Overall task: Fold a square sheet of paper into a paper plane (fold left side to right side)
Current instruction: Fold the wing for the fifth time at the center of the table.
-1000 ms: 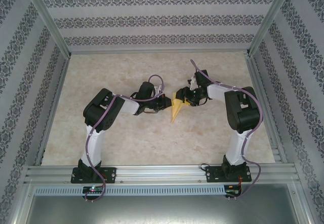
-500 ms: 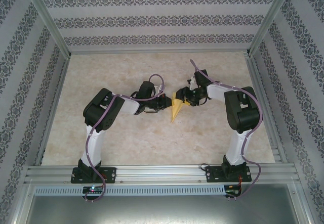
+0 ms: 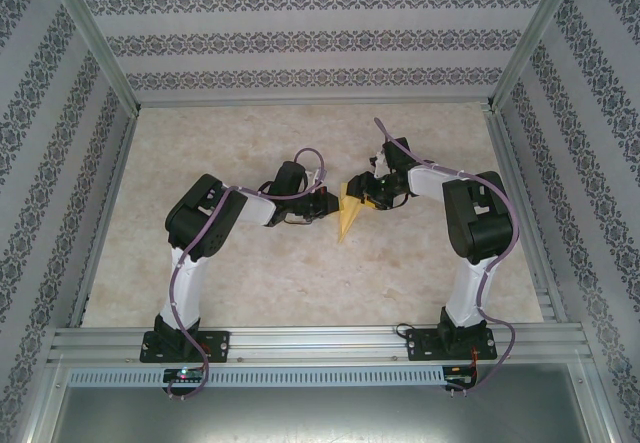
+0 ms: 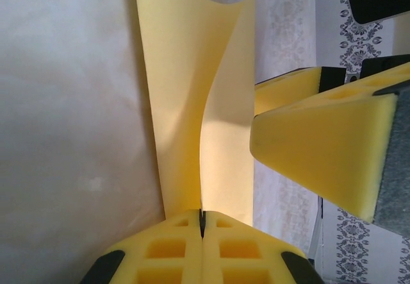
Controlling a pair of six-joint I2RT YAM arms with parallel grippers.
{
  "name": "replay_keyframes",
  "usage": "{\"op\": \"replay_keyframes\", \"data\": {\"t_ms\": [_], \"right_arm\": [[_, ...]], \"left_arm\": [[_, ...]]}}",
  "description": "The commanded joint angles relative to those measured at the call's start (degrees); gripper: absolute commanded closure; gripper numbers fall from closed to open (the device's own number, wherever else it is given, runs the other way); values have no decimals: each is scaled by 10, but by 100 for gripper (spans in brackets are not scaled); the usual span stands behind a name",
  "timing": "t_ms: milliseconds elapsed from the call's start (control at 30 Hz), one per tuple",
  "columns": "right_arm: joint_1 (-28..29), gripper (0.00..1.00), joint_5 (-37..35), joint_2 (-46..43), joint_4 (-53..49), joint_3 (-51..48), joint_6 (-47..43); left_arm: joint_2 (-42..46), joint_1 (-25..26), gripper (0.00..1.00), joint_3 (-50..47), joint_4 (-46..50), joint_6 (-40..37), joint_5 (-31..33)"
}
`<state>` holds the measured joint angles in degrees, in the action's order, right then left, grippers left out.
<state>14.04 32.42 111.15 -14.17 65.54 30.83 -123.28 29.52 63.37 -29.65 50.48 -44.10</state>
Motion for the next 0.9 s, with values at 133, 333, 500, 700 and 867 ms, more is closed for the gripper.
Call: {"op": "replay_keyframes", "data": {"t_ms": [133,333,500,700,867], "right_arm": [[10,42,-32,25,-42,-8,-16],[11,42,-32,25,-41,-8,-17],[10,42,-24,14,-29,-10,-16],[-7,41,-11,-38,-3,-16,-7],[-17,41,-15,-78,-5,-26,-2]], "left_arm": [[-18,-5,100,22,36,-29,19],[-27,-4,100,29,45,-33,22],[-30,-2,100,21,51,-38,23],[-31,3,100,6,58,-46,29],[-31,5,100,7,69,-53,33]]}}
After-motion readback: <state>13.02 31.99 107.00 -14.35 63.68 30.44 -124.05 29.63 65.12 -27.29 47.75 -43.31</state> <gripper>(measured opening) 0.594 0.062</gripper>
